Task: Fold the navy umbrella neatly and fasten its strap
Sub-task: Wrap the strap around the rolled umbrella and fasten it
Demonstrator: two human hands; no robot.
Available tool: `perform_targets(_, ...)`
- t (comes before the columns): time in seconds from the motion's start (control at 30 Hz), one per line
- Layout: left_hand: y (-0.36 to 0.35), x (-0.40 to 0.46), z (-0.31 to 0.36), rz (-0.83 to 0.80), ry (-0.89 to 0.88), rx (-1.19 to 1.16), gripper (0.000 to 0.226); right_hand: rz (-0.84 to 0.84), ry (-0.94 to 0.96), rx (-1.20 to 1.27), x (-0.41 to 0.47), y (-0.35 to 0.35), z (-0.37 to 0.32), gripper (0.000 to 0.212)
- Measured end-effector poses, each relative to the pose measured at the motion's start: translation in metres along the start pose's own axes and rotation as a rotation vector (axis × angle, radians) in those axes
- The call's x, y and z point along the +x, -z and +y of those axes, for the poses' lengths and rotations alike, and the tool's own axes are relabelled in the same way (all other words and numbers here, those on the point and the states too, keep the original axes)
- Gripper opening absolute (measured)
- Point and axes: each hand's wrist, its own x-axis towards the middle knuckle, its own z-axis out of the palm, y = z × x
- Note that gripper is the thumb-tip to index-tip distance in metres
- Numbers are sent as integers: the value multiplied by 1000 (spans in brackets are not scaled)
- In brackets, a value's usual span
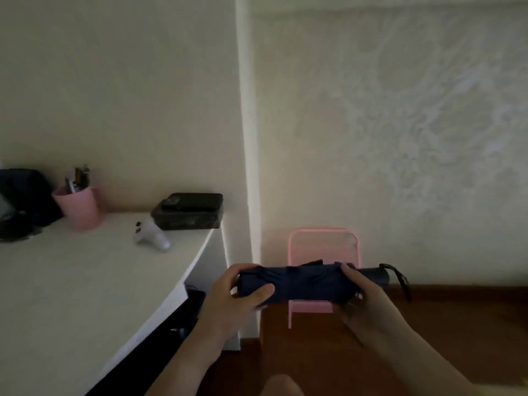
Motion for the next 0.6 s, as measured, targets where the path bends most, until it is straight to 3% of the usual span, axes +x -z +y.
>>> perform_targets(0.13, -75, 93, -86, -35, 224, 82, 45, 281, -113, -25, 103, 81, 8, 57)
perform_targets(0.27, -127, 200, -169, 10, 331, 174, 59, 507, -107, -16, 225, 135, 13, 58)
perform_targets(0.37, -153, 286, -212, -73, 192, 379, 48, 530, -85, -9, 326, 149, 10, 52)
perform_targets(0.53, -177, 437, -272, -177, -62, 810, 53, 527, 7, -103, 494, 160, 3, 55)
perform_targets(0.6, -182, 482, -299, -203, -118, 966, 49, 528, 10, -155, 547, 167, 6, 46)
